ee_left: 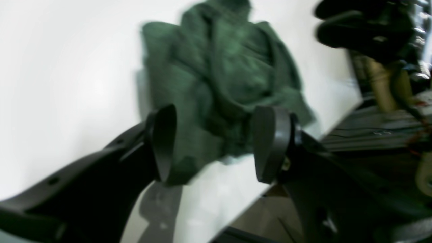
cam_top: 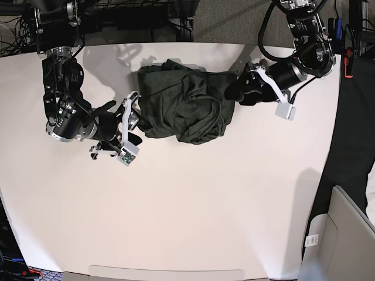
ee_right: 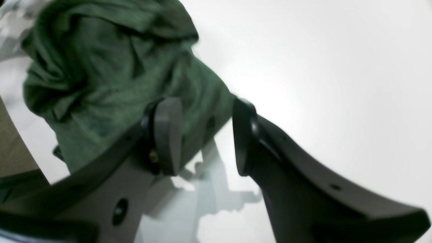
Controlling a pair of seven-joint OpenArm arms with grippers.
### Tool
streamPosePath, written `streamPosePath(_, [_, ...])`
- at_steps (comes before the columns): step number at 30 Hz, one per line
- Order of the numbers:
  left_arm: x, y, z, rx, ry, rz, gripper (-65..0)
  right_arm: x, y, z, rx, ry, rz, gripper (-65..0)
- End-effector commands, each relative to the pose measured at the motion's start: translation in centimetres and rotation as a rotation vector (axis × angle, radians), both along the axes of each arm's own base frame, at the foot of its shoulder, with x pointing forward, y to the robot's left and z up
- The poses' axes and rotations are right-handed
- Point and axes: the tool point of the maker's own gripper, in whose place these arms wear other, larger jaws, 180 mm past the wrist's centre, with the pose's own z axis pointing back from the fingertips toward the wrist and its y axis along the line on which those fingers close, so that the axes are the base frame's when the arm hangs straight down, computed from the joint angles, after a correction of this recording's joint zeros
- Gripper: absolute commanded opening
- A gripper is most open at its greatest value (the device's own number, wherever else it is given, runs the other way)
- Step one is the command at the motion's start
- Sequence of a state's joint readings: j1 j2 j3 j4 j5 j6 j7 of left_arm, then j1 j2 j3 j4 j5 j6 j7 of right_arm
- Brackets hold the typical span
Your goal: Fold the T-shirt properly
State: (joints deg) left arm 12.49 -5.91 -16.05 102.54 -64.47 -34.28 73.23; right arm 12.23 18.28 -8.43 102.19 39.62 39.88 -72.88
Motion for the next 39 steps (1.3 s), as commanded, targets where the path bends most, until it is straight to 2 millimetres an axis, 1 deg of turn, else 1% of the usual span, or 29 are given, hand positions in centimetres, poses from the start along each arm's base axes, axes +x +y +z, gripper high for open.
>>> streamPosePath(1, [0.5,-1.0,1.5,-0.028,-0.053,-0.03,-29.5,0.8,-0.2,1.3,0.02,-0.043,-0.001,-39.7])
streamPosePath(5, [0.1,-3.1,1.6,-0.048,-0.052,-0.092,-29.3,0.7,-0.6,1.1,0.02,-0.037,-0.015,-39.7])
streamPosePath(7, [-0.6,-4.0,1.3,-0.06,-0.038,-0.116,-27.1,0.7,-0.8,1.1,0.016,-0.038,-0.017,-39.7])
streamPosePath(10, [-0.7,-4.8,1.4,-0.081,-0.036,-0.117,-25.1,0.7,-1.2,1.1,0.007,-0.038,-0.021,-39.7])
streamPosePath(14, [-0.7,-4.9,1.4,-0.085,-0.036,-0.117,-24.9,0.9,-1.6,1.3,0.01,-0.042,-0.037,-39.7])
streamPosePath(17, [0.0,-4.7,2.0,-0.106,-0.069,-0.08,-23.6,0.9,-1.6,1.3,0.01,-0.042,-0.037,-39.7])
streamPosePath(20, [0.6,-4.5,2.4,-0.114,-0.088,-0.062,-23.3,0.9,-1.8,0.9,0.009,-0.029,-0.042,-39.7])
streamPosePath(24, [0.4,-4.0,2.0,-0.092,-0.08,-0.061,-23.4,0.6,-1.3,0.2,0.014,-0.003,-0.031,-39.7])
streamPosePath(26, [-0.1,-3.6,1.1,-0.052,-0.057,-0.062,-23.5,0.2,-0.1,-0.2,0.011,0.011,0.01,-39.7])
streamPosePath(27, [-0.6,-3.4,0.3,-0.028,-0.035,-0.058,-23.5,-0.1,0.8,-0.2,0.006,0.013,0.043,-39.7])
streamPosePath(29, [-1.2,-3.2,-0.6,0.004,-0.011,-0.059,-23.5,-0.5,3.2,-0.1,0.011,0.01,0.112,-39.7])
streamPosePath(31, [-1.7,-3.0,-1.2,0.027,0.008,-0.062,-23.5,-0.9,5.3,0.1,0.008,0.004,0.182,-39.7])
streamPosePath(33, [-1.7,-3.1,-1.3,0.031,0.011,-0.063,-23.6,-1.3,7.1,0.4,0.007,-0.005,0.242,-40.0])
streamPosePath(34, [-1.8,-3.1,-1.4,0.03,0.012,-0.063,-23.6,-1.4,7.9,0.6,0.002,-0.014,0.273,-41.5])
streamPosePath(38, [-1.8,-3.1,-1.4,0.028,0.012,-0.064,-23.6,-1.9,10.0,1.0,-0.037,-0.04,0.379,-54.2])
streamPosePath(39, [-1.8,-3.1,-1.4,0.028,0.015,-0.064,-23.6,-2.0,10.4,1.0,-0.048,-0.043,0.399,-55.5])
